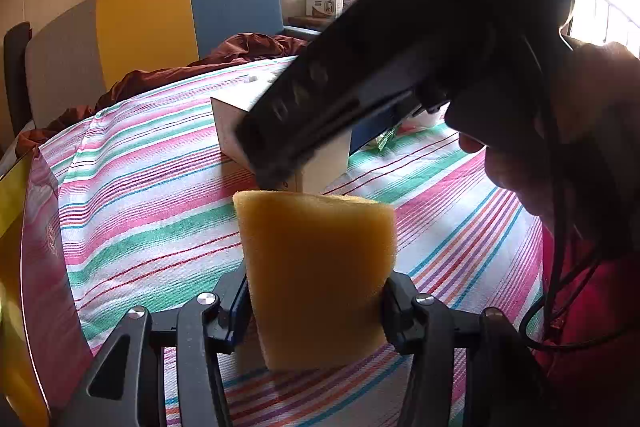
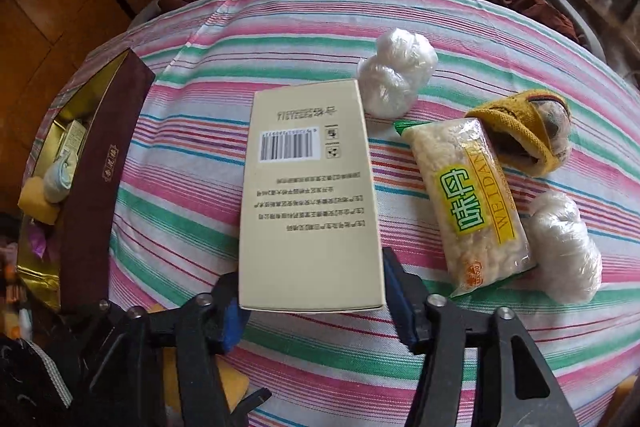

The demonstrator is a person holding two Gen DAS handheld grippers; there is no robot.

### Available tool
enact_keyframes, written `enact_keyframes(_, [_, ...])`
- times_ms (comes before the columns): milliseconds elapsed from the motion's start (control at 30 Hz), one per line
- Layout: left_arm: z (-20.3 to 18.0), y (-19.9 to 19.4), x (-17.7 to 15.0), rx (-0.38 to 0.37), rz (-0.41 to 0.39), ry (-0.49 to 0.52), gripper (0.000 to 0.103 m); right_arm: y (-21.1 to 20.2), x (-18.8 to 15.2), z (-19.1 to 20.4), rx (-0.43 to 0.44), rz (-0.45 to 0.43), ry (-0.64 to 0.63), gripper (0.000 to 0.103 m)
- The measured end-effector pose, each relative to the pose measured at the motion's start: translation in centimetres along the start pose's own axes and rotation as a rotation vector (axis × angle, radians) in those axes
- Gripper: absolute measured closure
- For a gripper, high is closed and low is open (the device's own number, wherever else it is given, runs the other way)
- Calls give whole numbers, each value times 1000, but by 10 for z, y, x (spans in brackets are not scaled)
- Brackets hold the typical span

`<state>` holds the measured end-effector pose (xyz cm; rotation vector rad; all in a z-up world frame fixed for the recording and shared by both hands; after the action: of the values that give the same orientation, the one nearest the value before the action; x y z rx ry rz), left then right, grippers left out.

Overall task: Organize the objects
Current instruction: 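Lift the beige box with the right tool above the table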

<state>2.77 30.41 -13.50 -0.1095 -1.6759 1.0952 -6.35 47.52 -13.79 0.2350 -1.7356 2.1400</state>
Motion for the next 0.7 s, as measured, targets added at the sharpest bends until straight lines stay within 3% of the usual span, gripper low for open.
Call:
enact_keyframes(67, [1,0,0,0,0,0,50,-6,2,-3,-27,-42,19,10])
enact_keyframes(200, [0,0,0,-3,-1,-2,50,-14,10,-6,-22,-104,56,0])
enact_keyframes(267, [0,1,0,-3,-1,-2,50,-13,11,-6,-40,-108,58,0])
enact_keyframes(367, [0,1,0,-6,-1,-4,49,8,19,2,-68,33,42,0])
enact_keyframes(433, [0,1,0,-8,0,-5,49,16,17,11,-86,47,-7,4])
enact_keyframes(467, [0,2,0,-9,0,-7,49,17,16,16,-106,45,-43,17])
enact_keyframes(500, [0,2,0,-10,0,-8,49,19,16,20,-131,44,-79,23])
enact_keyframes(633, [-1,3,0,-10,1,-7,48,21,17,14,-86,16,-54,21])
enact_keyframes(700, [0,2,0,-10,2,-7,48,25,17,16,-48,26,-71,4])
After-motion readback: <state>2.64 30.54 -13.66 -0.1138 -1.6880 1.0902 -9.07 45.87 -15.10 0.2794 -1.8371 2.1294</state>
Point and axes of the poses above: each gripper's, at about its wrist camera, not at the fingertips, and y roughly the way its jaws point, z to its left, x to its top, the point moved 2 cm from there along y, roughly the way its jaws point, and after that the axes turned 3 degrees about x, right-handed, at the moved point
